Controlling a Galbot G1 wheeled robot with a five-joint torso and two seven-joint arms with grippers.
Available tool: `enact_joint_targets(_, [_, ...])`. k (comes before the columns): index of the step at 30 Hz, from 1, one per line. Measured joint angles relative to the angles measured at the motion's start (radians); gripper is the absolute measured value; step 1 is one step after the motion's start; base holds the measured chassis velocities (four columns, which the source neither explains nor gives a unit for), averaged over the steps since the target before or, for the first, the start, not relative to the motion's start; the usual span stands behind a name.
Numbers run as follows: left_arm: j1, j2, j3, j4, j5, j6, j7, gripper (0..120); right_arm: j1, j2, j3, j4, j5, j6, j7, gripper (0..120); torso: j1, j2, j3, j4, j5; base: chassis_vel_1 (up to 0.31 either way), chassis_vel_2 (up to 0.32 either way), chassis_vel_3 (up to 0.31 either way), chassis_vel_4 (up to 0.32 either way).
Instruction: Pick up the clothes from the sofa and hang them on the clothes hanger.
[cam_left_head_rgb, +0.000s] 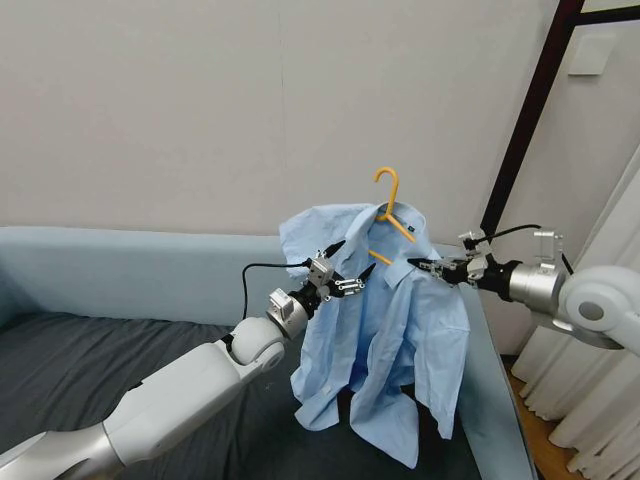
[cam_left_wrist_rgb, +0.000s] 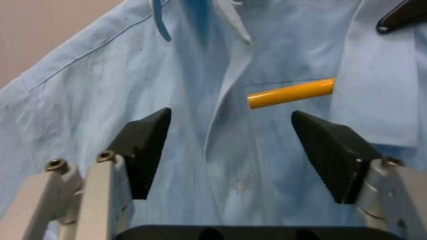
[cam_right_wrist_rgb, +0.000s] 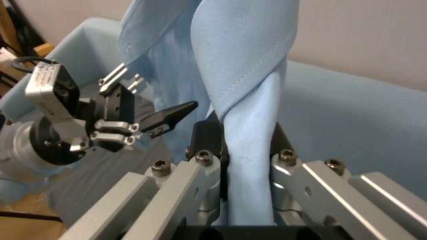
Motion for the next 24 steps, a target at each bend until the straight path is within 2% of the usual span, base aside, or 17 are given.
enact_joint_targets(3, [0.000, -0.001, -0.014, 0.014, 0.019, -0.006, -0.001, 56, 0.106, 0.005, -0.099, -0.002, 0.043, -0.024, 0.022, 7, 0.000, 0.000, 0.000, -0.0003, 0.0002, 0.000, 0.000, 0.000, 0.000])
enact_joint_targets(5, [0.000, 0.000, -0.018, 0.018, 0.023, -0.008, -0.001, 53, 0.148, 0.010, -0.135, -0.006, 0.055, -0.029, 0.030, 7, 0.000, 0.000, 0.000, -0.0003, 0.0002, 0.000, 0.000, 0.000, 0.000])
enact_joint_targets(7, [0.002, 0.004, -0.026, 0.025, 0.033, -0.012, -0.001, 43, 0.219, 0.025, -0.196, -0.020, 0.068, -0.038, 0.042, 7, 0.000, 0.000, 0.000, 0.0000, -0.0001, 0.000, 0.000, 0.000, 0.000])
enact_joint_targets(8, [0.005, 0.007, -0.030, 0.026, 0.039, -0.014, 0.001, 38, 0.243, 0.032, -0.214, -0.025, 0.070, -0.041, 0.045, 7, 0.000, 0.000, 0.000, 0.0000, 0.0001, 0.000, 0.000, 0.000, 0.000])
enact_joint_targets(9, [0.005, 0.007, -0.030, 0.026, 0.039, -0.014, 0.001, 38, 0.243, 0.032, -0.214, -0.025, 0.070, -0.041, 0.045, 7, 0.000, 0.000, 0.000, 0.0000, 0.0001, 0.000, 0.000, 0.000, 0.000])
enact_joint_targets(12, [0.028, 0.021, -0.046, 0.026, 0.048, -0.016, 0.002, 24, 0.302, 0.049, -0.260, -0.049, 0.074, -0.048, 0.050, 7, 0.000, 0.000, 0.000, 0.0000, 0.0000, 0.000, 0.000, 0.000, 0.000])
enact_joint_targets(13, [0.028, 0.021, -0.046, 0.026, 0.048, -0.016, 0.002, 24, 0.302, 0.049, -0.260, -0.049, 0.074, -0.048, 0.050, 7, 0.000, 0.000, 0.000, 0.0000, 0.0000, 0.000, 0.000, 0.000, 0.000])
enact_joint_targets(17, [0.051, 0.044, -0.067, 0.024, 0.065, -0.021, 0.003, 6, 0.351, 0.053, -0.302, -0.057, 0.078, -0.053, 0.050, 7, 0.000, 0.000, 0.000, -0.0003, 0.0000, 0.000, 0.000, 0.000, 0.000])
enact_joint_targets(20, [0.065, 0.059, -0.082, 0.019, 0.073, -0.023, 0.003, 0, 0.376, 0.054, -0.320, -0.058, 0.081, -0.055, 0.050, 7, 0.000, 0.000, 0.000, -0.0002, 0.0000, 0.000, 0.000, 0.000, 0.000])
enact_joint_targets(24, [0.086, 0.075, -0.098, 0.003, 0.074, -0.023, 0.002, 0, 0.392, 0.055, -0.332, -0.058, 0.096, -0.057, 0.054, 7, 0.000, 0.000, 0.000, -0.0001, 0.0000, 0.000, 0.000, 0.000, 0.000])
